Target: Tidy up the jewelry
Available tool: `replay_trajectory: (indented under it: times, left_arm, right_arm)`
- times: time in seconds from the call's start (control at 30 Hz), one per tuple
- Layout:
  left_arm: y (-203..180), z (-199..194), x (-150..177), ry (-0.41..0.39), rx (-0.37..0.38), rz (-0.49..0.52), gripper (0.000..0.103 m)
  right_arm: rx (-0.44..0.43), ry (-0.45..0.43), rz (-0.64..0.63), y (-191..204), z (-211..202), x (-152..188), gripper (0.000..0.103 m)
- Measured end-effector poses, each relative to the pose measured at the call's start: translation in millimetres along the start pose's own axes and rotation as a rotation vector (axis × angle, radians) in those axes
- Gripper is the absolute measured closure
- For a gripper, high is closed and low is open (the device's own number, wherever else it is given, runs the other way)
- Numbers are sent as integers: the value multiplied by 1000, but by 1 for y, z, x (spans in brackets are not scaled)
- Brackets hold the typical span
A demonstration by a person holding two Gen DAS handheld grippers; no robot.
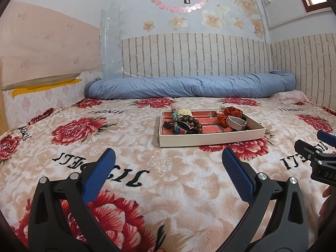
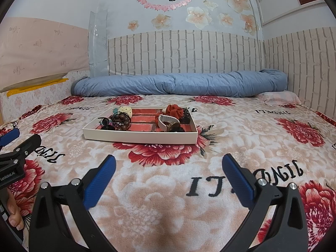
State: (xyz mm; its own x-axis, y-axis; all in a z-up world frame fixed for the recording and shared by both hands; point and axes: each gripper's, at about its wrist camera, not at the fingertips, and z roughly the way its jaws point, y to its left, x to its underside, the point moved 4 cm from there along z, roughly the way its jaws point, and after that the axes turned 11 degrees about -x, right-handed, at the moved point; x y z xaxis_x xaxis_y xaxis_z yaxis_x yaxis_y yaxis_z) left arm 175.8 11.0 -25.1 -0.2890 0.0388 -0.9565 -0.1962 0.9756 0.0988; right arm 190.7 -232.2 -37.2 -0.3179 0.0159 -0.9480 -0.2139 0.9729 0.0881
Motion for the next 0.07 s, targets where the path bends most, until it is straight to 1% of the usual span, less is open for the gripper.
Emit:
replay_trajectory:
  times: [0.07]
  left_arm:
    - [0, -1, 0, -1, 0, 0, 5]
  right_arm:
    - [0, 0, 1, 0, 0, 0, 4]
